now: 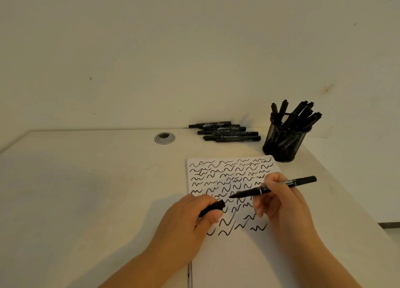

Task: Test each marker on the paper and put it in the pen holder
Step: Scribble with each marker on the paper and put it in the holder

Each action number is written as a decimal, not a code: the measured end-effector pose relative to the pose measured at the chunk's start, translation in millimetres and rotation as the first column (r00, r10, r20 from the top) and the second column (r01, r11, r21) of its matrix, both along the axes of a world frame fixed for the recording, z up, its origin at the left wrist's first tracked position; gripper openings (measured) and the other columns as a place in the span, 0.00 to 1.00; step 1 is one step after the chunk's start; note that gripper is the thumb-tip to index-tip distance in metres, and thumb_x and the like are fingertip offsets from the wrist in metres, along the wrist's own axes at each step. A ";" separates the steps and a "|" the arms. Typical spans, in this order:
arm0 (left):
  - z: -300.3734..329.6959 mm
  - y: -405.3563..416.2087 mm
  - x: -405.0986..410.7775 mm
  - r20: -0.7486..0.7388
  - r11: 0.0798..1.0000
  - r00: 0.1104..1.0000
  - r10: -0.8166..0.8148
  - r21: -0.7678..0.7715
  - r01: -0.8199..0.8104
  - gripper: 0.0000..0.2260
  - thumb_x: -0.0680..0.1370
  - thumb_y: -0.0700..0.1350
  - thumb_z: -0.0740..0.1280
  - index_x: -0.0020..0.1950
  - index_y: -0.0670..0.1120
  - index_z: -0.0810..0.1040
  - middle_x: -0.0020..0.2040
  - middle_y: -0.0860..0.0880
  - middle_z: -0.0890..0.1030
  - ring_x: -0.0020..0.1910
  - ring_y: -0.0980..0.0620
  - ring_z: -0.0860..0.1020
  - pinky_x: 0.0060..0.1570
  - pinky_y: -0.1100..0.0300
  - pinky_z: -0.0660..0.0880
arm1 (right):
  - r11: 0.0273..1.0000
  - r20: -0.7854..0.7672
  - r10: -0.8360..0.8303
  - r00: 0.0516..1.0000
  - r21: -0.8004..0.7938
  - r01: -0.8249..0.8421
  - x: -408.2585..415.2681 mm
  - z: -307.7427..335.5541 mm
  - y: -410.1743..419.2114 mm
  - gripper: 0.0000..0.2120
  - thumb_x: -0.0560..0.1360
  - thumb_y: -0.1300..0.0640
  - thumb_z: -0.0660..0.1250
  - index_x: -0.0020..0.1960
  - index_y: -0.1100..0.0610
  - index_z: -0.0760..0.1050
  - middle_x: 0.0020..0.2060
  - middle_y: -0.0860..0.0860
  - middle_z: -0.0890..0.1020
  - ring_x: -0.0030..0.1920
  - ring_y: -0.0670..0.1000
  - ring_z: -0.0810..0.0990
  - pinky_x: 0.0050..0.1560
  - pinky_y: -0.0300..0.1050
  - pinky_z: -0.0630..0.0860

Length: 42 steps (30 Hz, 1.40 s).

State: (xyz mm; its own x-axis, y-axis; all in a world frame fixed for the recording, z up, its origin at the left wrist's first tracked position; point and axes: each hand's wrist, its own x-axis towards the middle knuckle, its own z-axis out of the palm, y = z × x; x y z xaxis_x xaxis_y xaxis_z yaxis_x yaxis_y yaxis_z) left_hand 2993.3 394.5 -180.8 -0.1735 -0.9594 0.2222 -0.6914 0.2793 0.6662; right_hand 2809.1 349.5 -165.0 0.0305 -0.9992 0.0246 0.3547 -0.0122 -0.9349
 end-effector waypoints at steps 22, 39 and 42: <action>5.8 3.3 -4.3 0.041 0.998 0.999 -0.004 -0.058 0.006 0.06 0.77 0.57 0.56 0.45 0.60 0.71 0.36 0.58 0.71 0.39 0.61 0.69 0.37 0.69 0.63 | 0.963 -0.310 0.231 0.922 -0.066 -0.263 11.4 7.8 15.0 0.06 0.65 0.57 0.68 0.38 0.60 0.78 0.25 0.55 0.78 0.26 0.50 0.74 0.27 0.38 0.72; 1.6 -0.1 -6.3 -0.112 0.994 0.993 -0.022 -0.110 0.010 0.14 0.70 0.66 0.51 0.42 0.63 0.74 0.38 0.61 0.76 0.39 0.58 0.73 0.36 0.68 0.65 | 0.949 -0.285 0.226 0.932 -0.153 -0.276 13.6 3.0 13.8 0.10 0.66 0.56 0.65 0.43 0.62 0.75 0.24 0.53 0.75 0.26 0.50 0.72 0.28 0.39 0.72; 4.4 -1.1 -7.2 -0.186 0.990 0.982 0.038 -0.125 -0.062 0.11 0.74 0.66 0.56 0.47 0.65 0.74 0.41 0.65 0.79 0.39 0.62 0.75 0.38 0.71 0.68 | 0.974 -0.311 0.180 0.933 -0.078 -0.214 15.1 2.5 12.1 0.05 0.71 0.59 0.65 0.43 0.61 0.77 0.25 0.52 0.77 0.26 0.48 0.73 0.27 0.36 0.72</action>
